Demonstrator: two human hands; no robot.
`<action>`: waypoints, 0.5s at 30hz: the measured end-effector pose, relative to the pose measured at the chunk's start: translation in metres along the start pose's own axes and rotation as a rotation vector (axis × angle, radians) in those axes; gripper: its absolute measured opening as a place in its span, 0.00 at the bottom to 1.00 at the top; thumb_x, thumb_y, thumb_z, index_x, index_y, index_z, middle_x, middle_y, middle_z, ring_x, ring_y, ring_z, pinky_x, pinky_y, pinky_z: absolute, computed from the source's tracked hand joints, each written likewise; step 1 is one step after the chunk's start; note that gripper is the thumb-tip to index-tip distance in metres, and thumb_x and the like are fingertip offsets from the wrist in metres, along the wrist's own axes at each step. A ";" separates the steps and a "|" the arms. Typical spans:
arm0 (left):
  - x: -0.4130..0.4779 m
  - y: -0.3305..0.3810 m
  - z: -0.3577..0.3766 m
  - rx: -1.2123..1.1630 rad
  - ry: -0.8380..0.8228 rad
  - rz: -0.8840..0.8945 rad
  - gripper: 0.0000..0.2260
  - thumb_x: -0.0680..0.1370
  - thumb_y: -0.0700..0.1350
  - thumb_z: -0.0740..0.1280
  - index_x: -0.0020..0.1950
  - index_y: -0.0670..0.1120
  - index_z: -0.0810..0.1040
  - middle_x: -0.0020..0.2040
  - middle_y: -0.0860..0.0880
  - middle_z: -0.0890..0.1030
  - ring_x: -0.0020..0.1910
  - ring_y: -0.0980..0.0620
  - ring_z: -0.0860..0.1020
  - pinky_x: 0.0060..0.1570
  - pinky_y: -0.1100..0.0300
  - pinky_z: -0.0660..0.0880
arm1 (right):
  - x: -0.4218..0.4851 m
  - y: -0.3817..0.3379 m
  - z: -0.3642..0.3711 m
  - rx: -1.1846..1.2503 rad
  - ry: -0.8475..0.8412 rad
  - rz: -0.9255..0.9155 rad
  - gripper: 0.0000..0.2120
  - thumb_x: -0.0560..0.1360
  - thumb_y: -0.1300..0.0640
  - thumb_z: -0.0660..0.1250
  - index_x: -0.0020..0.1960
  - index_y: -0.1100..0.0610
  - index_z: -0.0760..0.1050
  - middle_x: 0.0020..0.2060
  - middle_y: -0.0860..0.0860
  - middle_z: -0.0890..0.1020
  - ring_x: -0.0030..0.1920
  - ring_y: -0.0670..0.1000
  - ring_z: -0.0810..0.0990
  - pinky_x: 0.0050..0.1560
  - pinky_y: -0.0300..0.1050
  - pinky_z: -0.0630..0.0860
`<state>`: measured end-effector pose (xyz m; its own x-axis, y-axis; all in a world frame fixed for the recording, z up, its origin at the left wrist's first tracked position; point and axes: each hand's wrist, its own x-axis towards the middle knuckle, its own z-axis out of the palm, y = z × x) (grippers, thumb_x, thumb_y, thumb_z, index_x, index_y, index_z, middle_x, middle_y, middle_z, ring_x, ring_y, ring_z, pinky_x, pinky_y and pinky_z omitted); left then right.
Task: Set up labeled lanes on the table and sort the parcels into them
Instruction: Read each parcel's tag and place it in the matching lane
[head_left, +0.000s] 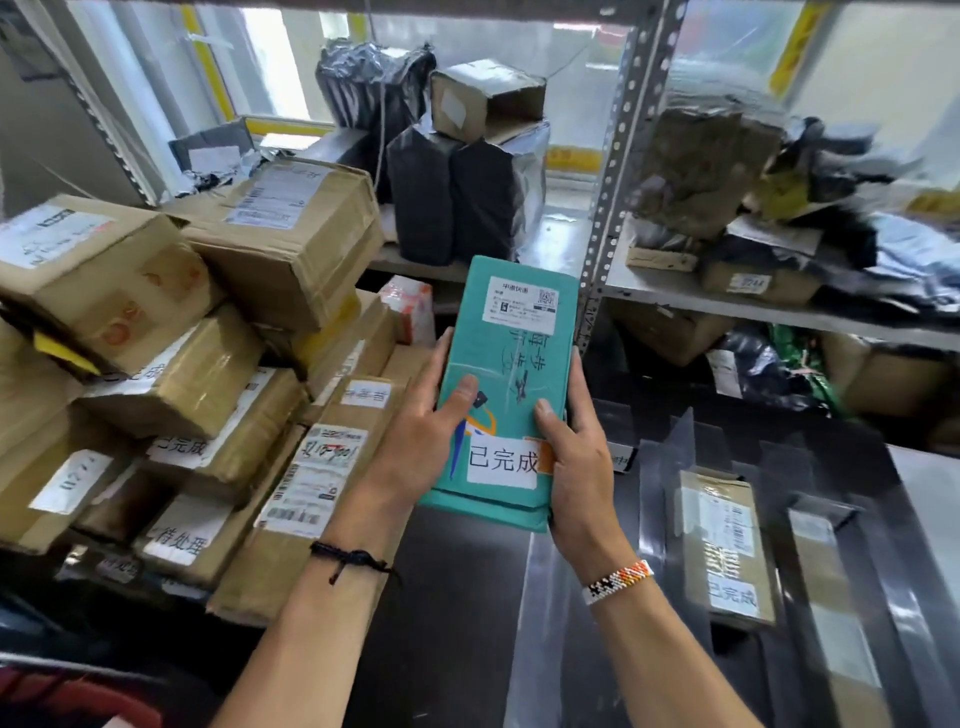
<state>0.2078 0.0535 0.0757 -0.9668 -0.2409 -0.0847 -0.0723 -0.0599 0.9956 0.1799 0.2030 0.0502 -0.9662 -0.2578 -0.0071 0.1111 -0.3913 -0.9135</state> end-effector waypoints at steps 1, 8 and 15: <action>0.001 -0.003 0.007 -0.005 -0.007 0.004 0.26 0.86 0.45 0.62 0.82 0.61 0.61 0.68 0.48 0.82 0.58 0.46 0.86 0.51 0.52 0.84 | -0.001 -0.002 -0.006 -0.007 0.004 -0.004 0.31 0.85 0.65 0.59 0.82 0.41 0.60 0.68 0.50 0.82 0.57 0.56 0.87 0.48 0.48 0.86; 0.006 -0.013 0.030 -0.018 -0.049 0.007 0.26 0.86 0.47 0.63 0.81 0.64 0.61 0.66 0.52 0.83 0.56 0.47 0.87 0.52 0.48 0.84 | -0.004 -0.009 -0.030 -0.024 0.043 -0.010 0.29 0.85 0.63 0.59 0.78 0.35 0.61 0.68 0.50 0.82 0.58 0.60 0.86 0.45 0.46 0.86; 0.016 -0.037 0.082 -0.046 -0.082 0.007 0.29 0.79 0.56 0.69 0.79 0.68 0.65 0.74 0.49 0.74 0.64 0.49 0.83 0.62 0.43 0.80 | -0.007 -0.032 -0.081 -0.180 0.162 -0.034 0.31 0.84 0.61 0.66 0.82 0.41 0.62 0.65 0.45 0.84 0.59 0.53 0.86 0.54 0.51 0.85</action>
<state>0.1750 0.1314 0.0404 -0.9843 -0.1614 -0.0718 -0.0554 -0.1036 0.9931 0.1644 0.2890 0.0468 -0.9949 -0.0968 -0.0270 0.0488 -0.2297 -0.9720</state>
